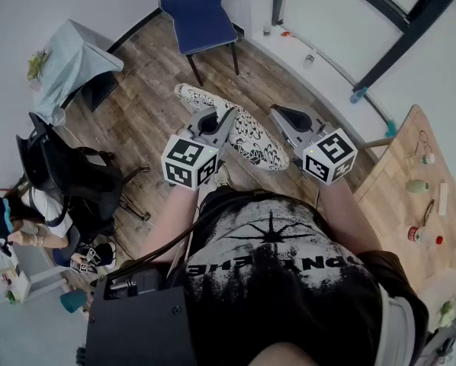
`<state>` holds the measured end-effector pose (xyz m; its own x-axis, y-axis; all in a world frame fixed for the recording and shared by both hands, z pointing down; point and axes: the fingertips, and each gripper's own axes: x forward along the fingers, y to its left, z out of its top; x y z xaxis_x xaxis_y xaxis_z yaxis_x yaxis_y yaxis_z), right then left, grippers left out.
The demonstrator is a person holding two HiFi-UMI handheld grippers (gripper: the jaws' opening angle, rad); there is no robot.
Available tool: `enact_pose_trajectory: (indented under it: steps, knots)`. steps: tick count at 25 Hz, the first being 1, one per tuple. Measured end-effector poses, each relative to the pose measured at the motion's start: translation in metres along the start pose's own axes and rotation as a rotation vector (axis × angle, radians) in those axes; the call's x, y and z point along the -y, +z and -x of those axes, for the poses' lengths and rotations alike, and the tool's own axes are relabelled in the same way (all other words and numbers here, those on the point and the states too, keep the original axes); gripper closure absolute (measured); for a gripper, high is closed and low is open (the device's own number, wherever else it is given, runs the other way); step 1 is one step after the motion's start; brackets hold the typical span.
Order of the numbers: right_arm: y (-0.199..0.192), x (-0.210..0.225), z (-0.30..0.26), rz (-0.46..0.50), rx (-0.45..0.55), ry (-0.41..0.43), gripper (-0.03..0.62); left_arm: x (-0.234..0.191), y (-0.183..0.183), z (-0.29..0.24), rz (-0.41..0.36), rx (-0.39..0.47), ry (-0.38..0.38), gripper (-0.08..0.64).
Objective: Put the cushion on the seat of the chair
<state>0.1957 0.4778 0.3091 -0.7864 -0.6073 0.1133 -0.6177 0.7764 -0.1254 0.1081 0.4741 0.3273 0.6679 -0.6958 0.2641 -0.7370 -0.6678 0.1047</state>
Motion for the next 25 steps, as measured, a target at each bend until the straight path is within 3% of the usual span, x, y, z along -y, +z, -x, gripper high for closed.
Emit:
enact_pose_trajectory:
  steps: [8,14,25]
  knots:
    - [-0.003,-0.002,0.0,-0.008,0.006,0.015,0.575,0.005,-0.006,-0.002,0.008,-0.005,-0.021,0.537]
    - [-0.003,-0.008,0.0,-0.07,0.033,0.044,0.574,0.004,-0.006,0.002,0.002,-0.005,-0.011,0.538]
    - [-0.009,-0.006,-0.001,-0.052,0.018,0.064,0.574,0.0,-0.016,-0.003,0.043,-0.016,0.02,0.537]
